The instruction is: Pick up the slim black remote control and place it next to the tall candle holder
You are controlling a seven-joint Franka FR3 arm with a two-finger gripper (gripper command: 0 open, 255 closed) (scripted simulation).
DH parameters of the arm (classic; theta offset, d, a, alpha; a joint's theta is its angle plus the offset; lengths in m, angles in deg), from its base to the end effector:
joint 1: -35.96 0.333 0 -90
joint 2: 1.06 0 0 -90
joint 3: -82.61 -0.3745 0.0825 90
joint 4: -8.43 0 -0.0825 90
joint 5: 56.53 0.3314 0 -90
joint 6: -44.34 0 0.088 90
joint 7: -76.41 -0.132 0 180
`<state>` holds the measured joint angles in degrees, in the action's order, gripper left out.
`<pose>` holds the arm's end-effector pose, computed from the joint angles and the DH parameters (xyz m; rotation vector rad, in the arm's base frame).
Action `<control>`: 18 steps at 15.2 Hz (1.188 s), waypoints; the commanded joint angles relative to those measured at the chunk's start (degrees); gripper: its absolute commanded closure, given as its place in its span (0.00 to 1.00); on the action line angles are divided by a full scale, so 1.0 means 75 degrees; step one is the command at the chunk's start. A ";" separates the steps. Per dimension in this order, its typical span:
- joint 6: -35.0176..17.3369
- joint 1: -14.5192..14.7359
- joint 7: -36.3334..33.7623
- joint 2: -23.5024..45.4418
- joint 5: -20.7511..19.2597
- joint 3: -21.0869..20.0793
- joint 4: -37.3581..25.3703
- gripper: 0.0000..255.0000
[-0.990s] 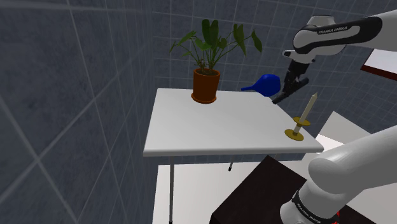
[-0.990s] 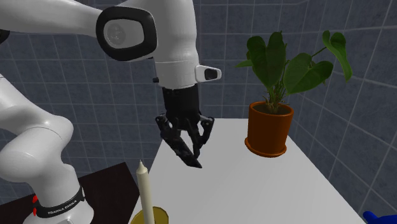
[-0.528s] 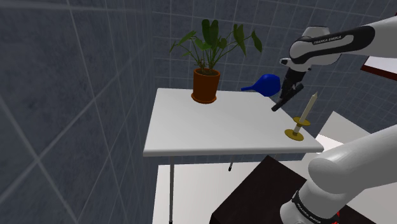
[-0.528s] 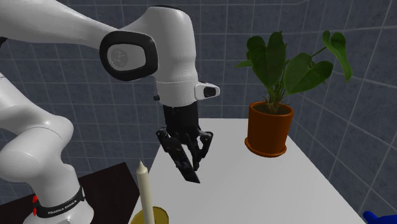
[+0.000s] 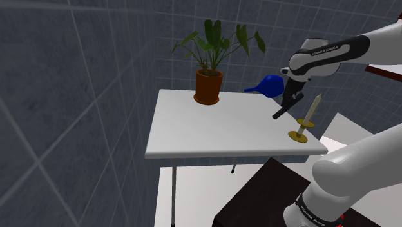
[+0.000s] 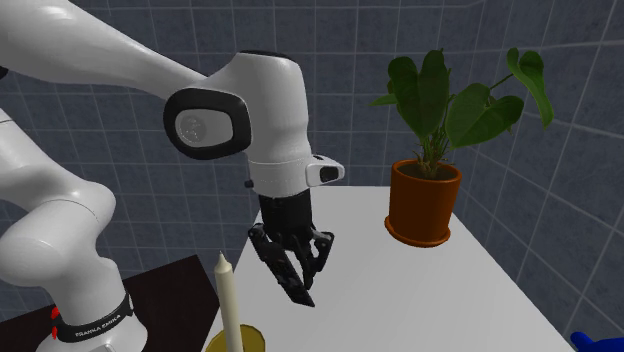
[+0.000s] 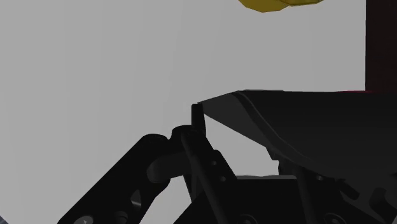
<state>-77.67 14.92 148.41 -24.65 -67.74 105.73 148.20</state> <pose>0.2438 -0.2763 0.5008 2.9275 0.9187 0.0503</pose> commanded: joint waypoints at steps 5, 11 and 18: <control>-0.0679 0.0013 0.0011 0.0276 0.0001 0.0104 0.0403 1.00; -0.1387 0.0037 0.0059 0.0633 0.0032 0.0227 0.0762 1.00; -0.2243 0.0100 0.0162 0.1161 0.0142 0.0383 0.1105 1.00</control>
<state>-93.66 15.64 149.43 -16.48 -66.74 108.43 155.77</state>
